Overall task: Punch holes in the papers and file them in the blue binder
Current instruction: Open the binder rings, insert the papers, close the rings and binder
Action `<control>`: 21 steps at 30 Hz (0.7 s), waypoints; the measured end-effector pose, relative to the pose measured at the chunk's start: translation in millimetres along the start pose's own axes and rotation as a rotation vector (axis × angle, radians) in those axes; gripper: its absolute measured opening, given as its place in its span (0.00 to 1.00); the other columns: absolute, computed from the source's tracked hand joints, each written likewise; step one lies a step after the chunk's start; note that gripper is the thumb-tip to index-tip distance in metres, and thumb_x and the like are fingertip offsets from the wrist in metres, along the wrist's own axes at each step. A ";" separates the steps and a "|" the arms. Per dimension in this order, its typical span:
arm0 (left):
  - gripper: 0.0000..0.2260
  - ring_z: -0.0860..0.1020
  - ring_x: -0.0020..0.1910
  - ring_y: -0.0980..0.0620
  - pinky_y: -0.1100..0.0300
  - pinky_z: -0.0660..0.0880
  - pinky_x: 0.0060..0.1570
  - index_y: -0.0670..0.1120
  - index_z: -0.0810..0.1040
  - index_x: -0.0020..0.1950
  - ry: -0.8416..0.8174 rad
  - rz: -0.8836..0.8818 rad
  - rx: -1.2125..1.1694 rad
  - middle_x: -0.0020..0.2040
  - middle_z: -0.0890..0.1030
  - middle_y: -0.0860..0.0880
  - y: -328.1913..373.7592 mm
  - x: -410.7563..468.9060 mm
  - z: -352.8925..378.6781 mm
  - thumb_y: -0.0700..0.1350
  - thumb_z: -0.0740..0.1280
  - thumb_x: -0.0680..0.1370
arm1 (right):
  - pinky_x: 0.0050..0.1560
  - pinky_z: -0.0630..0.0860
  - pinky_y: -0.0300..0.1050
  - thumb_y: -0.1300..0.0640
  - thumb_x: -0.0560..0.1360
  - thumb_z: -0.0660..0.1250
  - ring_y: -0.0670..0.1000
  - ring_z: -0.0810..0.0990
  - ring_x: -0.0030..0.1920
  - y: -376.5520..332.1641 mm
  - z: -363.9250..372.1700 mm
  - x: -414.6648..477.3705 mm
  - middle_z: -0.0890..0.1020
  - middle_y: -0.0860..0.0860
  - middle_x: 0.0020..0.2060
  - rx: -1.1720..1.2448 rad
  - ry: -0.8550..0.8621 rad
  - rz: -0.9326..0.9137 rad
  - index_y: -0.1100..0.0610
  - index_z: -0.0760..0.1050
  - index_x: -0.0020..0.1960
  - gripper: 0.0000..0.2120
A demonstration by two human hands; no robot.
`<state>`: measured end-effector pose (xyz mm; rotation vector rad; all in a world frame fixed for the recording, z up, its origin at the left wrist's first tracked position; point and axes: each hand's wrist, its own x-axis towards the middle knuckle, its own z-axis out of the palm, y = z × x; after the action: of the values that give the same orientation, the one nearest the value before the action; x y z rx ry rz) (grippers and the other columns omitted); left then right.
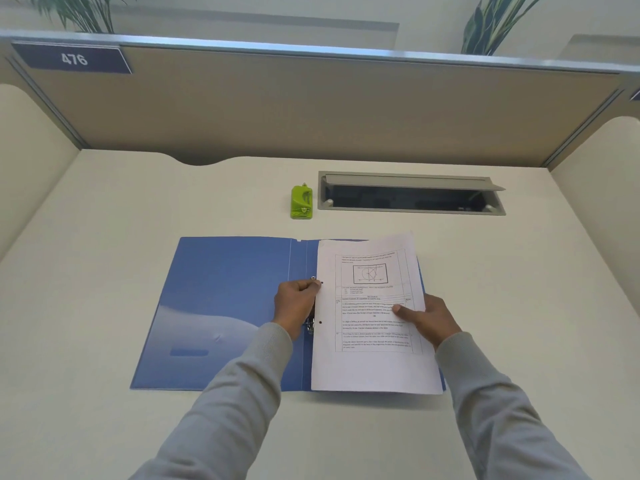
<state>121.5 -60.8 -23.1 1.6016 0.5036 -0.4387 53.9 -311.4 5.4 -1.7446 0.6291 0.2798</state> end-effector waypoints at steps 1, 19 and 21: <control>0.05 0.86 0.48 0.43 0.43 0.83 0.53 0.49 0.88 0.44 0.007 -0.004 -0.011 0.46 0.88 0.47 -0.6 -0.5 1.7 0.48 0.73 0.77 | 0.62 0.79 0.58 0.60 0.74 0.75 0.59 0.85 0.54 -0.3 -0.9 0.0 0.85 0.57 0.57 0.000 0.003 0.001 0.62 0.79 0.65 0.21; 0.08 0.85 0.51 0.45 0.47 0.83 0.55 0.53 0.86 0.43 0.058 0.039 -0.127 0.48 0.88 0.50 -3.2 -3.7 2.0 0.48 0.69 0.80 | 0.62 0.79 0.58 0.59 0.74 0.75 0.58 0.84 0.55 -14.2 8.6 5.6 0.85 0.55 0.56 -0.023 -0.016 -0.016 0.60 0.80 0.63 0.19; 0.07 0.85 0.51 0.45 0.47 0.82 0.56 0.51 0.86 0.44 0.041 0.008 -0.166 0.48 0.88 0.48 -2.9 -3.4 1.6 0.47 0.70 0.80 | 0.61 0.79 0.57 0.59 0.74 0.75 0.58 0.84 0.55 -14.8 9.1 5.9 0.85 0.55 0.56 -0.033 -0.020 -0.018 0.59 0.79 0.63 0.18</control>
<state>117.1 -62.4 -23.8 1.4544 0.5505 -0.3495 68.1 -302.0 12.2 -1.7758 0.5972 0.2968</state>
